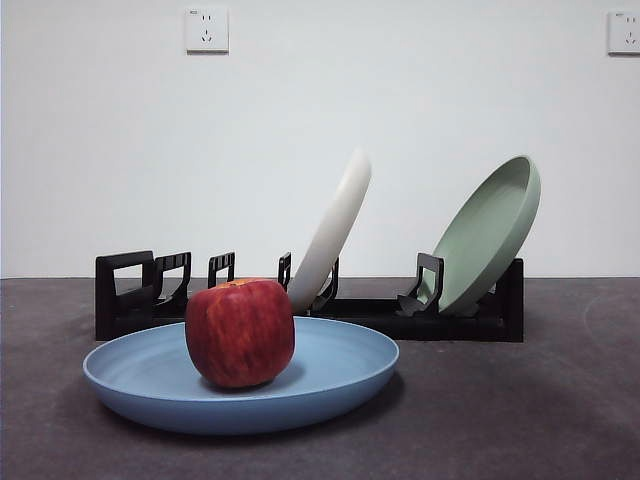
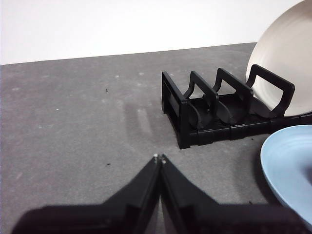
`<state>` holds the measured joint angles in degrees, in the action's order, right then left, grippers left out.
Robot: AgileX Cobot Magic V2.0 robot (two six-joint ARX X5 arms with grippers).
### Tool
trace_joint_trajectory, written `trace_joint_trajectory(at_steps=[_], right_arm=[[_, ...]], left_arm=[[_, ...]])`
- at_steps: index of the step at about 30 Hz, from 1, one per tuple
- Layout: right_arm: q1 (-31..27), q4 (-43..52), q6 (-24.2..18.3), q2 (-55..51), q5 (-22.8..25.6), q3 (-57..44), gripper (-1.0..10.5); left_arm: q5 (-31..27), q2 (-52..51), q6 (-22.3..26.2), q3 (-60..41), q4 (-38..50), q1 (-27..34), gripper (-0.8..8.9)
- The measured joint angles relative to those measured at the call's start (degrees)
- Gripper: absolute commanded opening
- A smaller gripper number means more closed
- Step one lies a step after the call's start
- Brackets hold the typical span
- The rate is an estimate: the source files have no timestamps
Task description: Take the blue plate from the plate rack,put the plate on the table,take the apple from the table,put the apple in the plate
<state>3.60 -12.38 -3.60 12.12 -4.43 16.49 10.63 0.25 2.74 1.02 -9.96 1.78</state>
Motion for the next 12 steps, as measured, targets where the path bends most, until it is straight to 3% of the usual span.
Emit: trace_joint_trajectory(at_steps=[12], right_arm=[[-3.2, 1.7, 3.0, -11.6, -0.1, -15.1, 0.0]], left_arm=[[0.0, 0.0, 0.0, 0.0, 0.0, 0.0, -0.03]])
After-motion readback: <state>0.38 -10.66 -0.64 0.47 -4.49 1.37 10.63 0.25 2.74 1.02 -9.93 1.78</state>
